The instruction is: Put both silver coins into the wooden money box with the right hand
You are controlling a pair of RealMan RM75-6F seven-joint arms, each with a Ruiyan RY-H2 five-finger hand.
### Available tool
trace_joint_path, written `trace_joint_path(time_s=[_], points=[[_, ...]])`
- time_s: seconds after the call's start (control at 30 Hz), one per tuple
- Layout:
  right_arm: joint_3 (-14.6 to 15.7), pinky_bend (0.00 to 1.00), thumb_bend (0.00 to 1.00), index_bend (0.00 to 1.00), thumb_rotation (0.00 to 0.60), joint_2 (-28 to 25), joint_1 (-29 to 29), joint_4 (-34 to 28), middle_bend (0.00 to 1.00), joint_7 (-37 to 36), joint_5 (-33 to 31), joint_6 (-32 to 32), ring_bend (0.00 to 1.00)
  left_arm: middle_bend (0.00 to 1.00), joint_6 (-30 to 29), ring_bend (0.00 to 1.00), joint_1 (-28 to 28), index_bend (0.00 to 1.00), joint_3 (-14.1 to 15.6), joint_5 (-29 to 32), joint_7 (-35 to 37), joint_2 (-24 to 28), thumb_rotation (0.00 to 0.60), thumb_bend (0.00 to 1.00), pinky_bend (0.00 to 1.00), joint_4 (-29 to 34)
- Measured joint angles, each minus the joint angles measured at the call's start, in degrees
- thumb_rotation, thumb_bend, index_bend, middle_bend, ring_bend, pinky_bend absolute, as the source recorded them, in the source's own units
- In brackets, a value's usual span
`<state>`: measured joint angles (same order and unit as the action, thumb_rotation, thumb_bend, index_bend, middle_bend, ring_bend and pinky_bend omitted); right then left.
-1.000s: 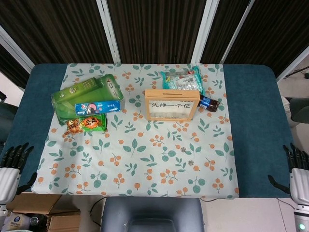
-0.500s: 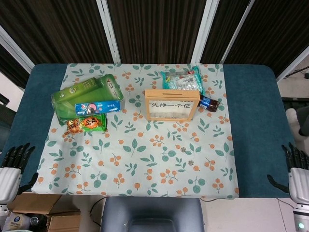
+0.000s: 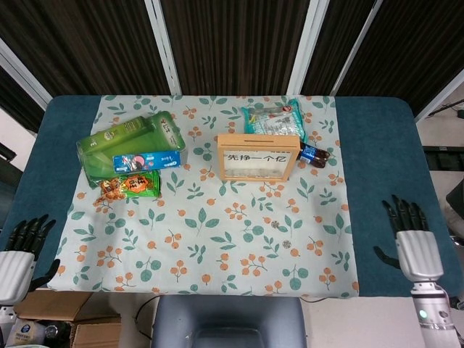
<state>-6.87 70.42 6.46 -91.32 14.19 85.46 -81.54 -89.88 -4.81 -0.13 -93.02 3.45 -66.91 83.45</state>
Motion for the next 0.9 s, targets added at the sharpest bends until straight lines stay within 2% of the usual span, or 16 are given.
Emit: trace_joint_path(time_s=[0.2,0.43,0.5,0.63,0.9], points=[[-2.0,0.00,0.35,0.00,0.600,4.1,7.5,-1.1,0.00,8.6,-0.5,7.0,0.00,0.00,-0.3,0.00,0.1,0.00,0.0,-0.2,-0.2,-0.1,0.600,0.37,0.03,0.1],[-3.5,0.00,0.35,0.01,0.600,13.5,13.7,2.2,0.00,16.9,-3.7,12.6,0.00,0.00,-0.1,0.00,0.2,0.00,0.1,0.1,-0.1,-0.2,0.600,0.37,0.03,-0.2],[-3.6,0.00,0.36,0.06,0.600,16.1,14.8,4.2,0.00,18.3,-4.5,13.5,0.00,0.00,0.1,0.00,0.2,0.00,0.2,0.3,0.2,-0.2,0.600,0.37,0.03,-0.4],[-3.3,0.00,0.37,0.24,0.600,20.9,16.9,9.2,0.00,19.9,-5.7,14.8,0.00,0.00,0.2,0.00,0.2,0.00,0.1,0.6,0.9,-0.3,0.600,0.37,0.03,-1.2],[-2.4,0.00,0.37,0.39,0.600,25.8,19.3,16.2,0.00,19.1,-6.4,16.1,0.00,0.00,0.6,0.00,0.2,0.00,0.2,1.0,2.3,-0.7,0.600,0.36,0.03,-2.5]])
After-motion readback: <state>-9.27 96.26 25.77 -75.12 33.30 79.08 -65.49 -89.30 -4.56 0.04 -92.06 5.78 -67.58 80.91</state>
